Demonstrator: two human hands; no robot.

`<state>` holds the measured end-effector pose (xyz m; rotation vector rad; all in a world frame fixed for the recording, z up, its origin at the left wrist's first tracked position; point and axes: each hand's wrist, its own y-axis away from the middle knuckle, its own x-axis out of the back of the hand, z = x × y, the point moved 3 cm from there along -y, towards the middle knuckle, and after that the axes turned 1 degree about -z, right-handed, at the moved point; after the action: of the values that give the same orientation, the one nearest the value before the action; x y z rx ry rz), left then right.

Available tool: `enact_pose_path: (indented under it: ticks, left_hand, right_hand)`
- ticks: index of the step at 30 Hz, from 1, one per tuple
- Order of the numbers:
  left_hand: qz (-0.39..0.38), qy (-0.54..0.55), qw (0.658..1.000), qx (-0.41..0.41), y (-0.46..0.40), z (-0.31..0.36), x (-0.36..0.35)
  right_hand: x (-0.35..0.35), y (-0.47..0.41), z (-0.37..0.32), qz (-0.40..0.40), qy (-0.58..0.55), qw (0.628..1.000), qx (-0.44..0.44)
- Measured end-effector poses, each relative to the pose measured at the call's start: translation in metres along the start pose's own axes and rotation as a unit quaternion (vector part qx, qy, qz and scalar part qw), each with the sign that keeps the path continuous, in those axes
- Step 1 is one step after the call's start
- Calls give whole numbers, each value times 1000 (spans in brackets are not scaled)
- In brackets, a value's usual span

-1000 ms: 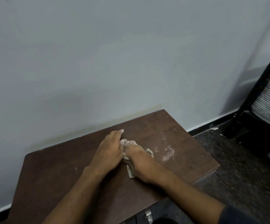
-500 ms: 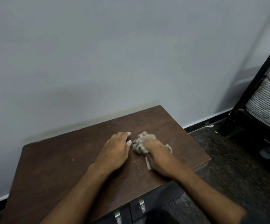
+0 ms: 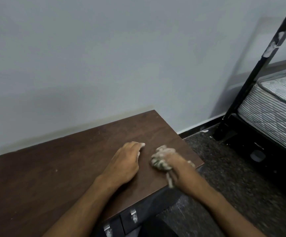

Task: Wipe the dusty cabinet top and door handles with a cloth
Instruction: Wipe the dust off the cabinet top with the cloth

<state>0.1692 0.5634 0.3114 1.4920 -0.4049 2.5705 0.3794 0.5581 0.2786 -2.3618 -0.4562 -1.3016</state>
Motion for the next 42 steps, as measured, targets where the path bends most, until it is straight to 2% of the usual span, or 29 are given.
enact_pose_path:
  ticks: [2,5,7,9,11,18,24,28,32,38,42]
  left_hand:
    - [-7,7,1000,-10,2,9,-5]
    - [-17,3,999,-29,3,15,-8]
    - [-29,-9,999,-37,1,14,-6]
    - [-34,-24,998,-45,-2,11,-1]
    - [-32,-34,998,-50,-6,6,4]
    - [-53,-65,996,-42,-25,1,5]
    - [-89,-66,993,-37,-35,0,12]
    - [-90,-47,994,-46,-35,-7,13]
    - [-65,-31,996,-43,-32,-14,13]
    - [-49,-16,998,-34,-37,-12,11]
    - [-26,-15,1000,10,-46,-15,13]
  right_hand:
    - [19,-5,45,54,14,995,-80]
    - [28,-7,46,94,11,986,-137]
    - [15,3,22,92,10,990,-110]
    - [5,18,3,70,10,997,-42]
    - [1,19,5,52,-4,998,-19]
    - [0,-86,47,24,55,998,-36]
    - [-18,-203,62,-3,41,998,-52]
    - [-17,-239,67,-5,39,997,-64]
    - [-7,-213,60,-6,22,999,-39]
    - [15,-83,51,16,29,999,-18]
    - [-2,-28,24,31,21,999,6]
